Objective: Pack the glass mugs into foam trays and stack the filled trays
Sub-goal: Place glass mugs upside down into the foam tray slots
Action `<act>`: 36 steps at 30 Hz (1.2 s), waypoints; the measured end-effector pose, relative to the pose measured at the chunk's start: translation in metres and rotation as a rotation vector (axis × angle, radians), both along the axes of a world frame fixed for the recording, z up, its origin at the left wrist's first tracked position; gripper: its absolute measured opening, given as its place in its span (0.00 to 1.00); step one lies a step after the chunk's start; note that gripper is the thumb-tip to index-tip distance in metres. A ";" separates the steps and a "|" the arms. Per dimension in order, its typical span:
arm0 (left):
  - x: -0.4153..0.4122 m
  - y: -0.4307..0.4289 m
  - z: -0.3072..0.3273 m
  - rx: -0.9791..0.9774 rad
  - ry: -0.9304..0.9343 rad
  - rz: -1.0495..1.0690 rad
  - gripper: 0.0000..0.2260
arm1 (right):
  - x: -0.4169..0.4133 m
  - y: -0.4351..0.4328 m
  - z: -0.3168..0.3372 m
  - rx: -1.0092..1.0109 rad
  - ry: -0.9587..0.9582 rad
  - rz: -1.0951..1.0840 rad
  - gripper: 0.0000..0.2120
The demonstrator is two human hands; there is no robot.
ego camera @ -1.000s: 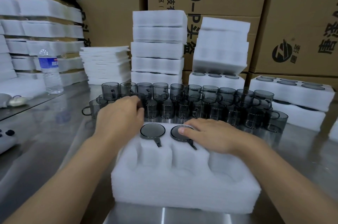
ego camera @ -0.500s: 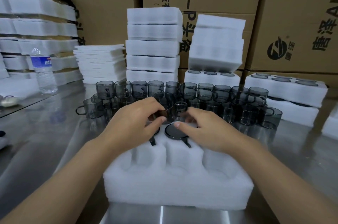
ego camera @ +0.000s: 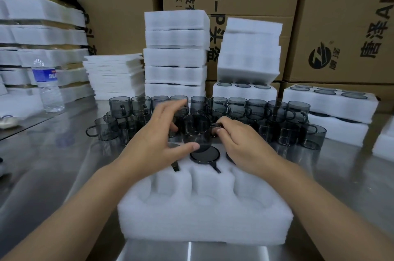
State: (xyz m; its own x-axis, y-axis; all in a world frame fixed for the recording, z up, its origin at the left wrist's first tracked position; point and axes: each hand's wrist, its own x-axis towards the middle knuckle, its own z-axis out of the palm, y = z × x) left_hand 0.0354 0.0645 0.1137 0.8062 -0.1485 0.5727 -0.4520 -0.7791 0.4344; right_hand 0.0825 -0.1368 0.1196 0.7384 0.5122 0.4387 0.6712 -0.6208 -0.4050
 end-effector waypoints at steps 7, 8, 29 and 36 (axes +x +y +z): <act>0.001 -0.003 0.001 0.212 0.360 -0.018 0.24 | -0.006 0.000 0.001 0.077 -0.093 0.071 0.08; 0.000 -0.003 0.002 0.241 0.369 -0.022 0.24 | -0.006 0.000 0.001 0.081 -0.106 0.078 0.08; 0.000 0.001 0.004 0.190 0.462 -0.101 0.34 | 0.000 -0.002 -0.004 0.174 0.060 0.094 0.11; 0.001 0.002 0.002 0.192 0.472 -0.073 0.35 | -0.004 -0.004 -0.002 0.164 0.121 0.152 0.23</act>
State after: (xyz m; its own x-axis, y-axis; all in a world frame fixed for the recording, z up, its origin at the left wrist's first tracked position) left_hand 0.0361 0.0662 0.1153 0.9540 -0.2806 0.1057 -0.2972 -0.8386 0.4565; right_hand 0.0781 -0.1412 0.1171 0.7106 0.5504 0.4384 0.6924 -0.4360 -0.5749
